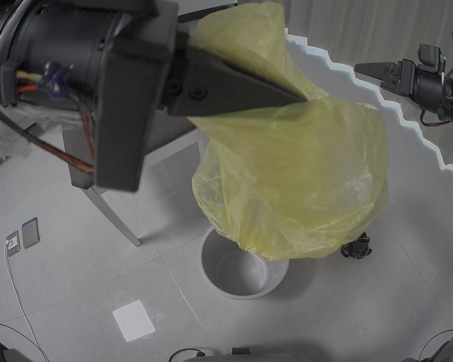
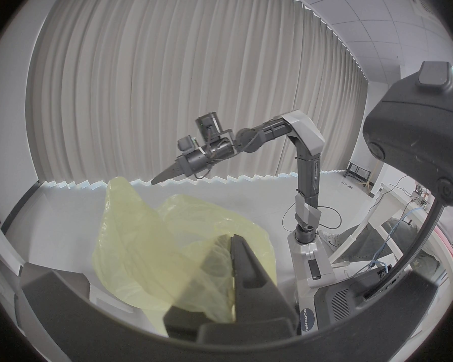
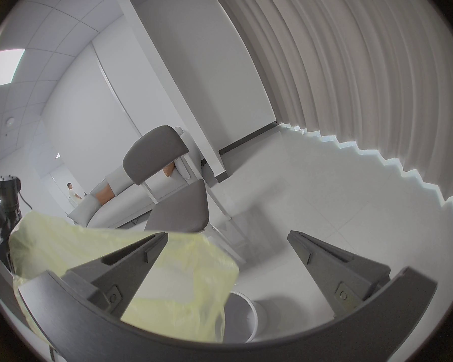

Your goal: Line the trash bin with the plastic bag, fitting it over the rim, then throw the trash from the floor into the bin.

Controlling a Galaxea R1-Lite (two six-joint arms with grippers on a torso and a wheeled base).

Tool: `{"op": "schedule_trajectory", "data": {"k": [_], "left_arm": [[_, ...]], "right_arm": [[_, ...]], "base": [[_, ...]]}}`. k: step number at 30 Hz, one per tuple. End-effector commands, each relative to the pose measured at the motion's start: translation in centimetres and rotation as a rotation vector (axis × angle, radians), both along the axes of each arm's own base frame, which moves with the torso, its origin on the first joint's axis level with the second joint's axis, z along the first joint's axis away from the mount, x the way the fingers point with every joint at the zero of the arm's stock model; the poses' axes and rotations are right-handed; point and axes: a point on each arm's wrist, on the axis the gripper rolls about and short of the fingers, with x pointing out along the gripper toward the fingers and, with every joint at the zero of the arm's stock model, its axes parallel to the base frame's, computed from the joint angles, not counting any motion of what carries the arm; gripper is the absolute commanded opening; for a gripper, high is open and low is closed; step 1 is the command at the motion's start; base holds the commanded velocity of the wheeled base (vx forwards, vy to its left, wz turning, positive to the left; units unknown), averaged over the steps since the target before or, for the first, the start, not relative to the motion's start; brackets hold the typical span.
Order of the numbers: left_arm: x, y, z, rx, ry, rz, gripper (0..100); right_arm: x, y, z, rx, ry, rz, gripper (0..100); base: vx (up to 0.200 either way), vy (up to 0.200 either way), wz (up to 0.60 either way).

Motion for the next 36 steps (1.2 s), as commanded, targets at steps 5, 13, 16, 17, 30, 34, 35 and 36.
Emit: {"op": "schedule_trajectory", "data": {"k": [5, 13, 16, 17, 30, 34, 35, 36], "left_arm": [[0.1, -0.4, -0.5, 0.010, 0.006, -0.007, 0], [0.3, -0.8, -0.5, -0.007, -0.009, -0.008, 0], [0.5, -1.1, -0.4, -0.025, -0.021, -0.009, 0], [0.6, -1.2, -0.4, -0.025, -0.021, -0.011, 0], [0.4, -1.5, -0.6, -0.018, -0.017, -0.019, 0], [0.4, -1.5, -0.5, -0.023, -0.020, -0.018, 0], [0.3, -1.5, -0.5, -0.022, -0.019, -0.018, 0], [0.3, -1.4, -0.5, -0.023, -0.020, -0.017, 0]], "right_arm": [[1.4, 1.1, -2.4, -0.065, 0.193, 0.039, 100], [-2.6, -0.1, -3.6, -0.177, 0.301, 0.060, 100], [-2.9, 0.2, -4.7, -0.184, 0.338, 0.091, 100], [-3.0, 0.3, -5.2, -0.181, 0.356, 0.116, 100], [-4.9, 1.4, -7.1, -0.187, 0.416, 0.240, 100], [-4.6, 1.5, -7.5, -0.190, 0.428, 0.239, 100], [-4.6, 1.5, -7.5, -0.189, 0.428, 0.240, 100], [-4.6, 1.5, -7.5, -0.190, 0.425, 0.241, 100]], "base": [[0.000, 0.000, 0.00], [0.000, 0.000, 0.00], [0.000, 0.000, 0.00], [0.000, 0.000, 0.00], [0.000, 0.000, 0.00], [0.000, 0.000, 0.00], [0.000, 0.000, 0.00], [0.000, 0.000, 0.00]]}}
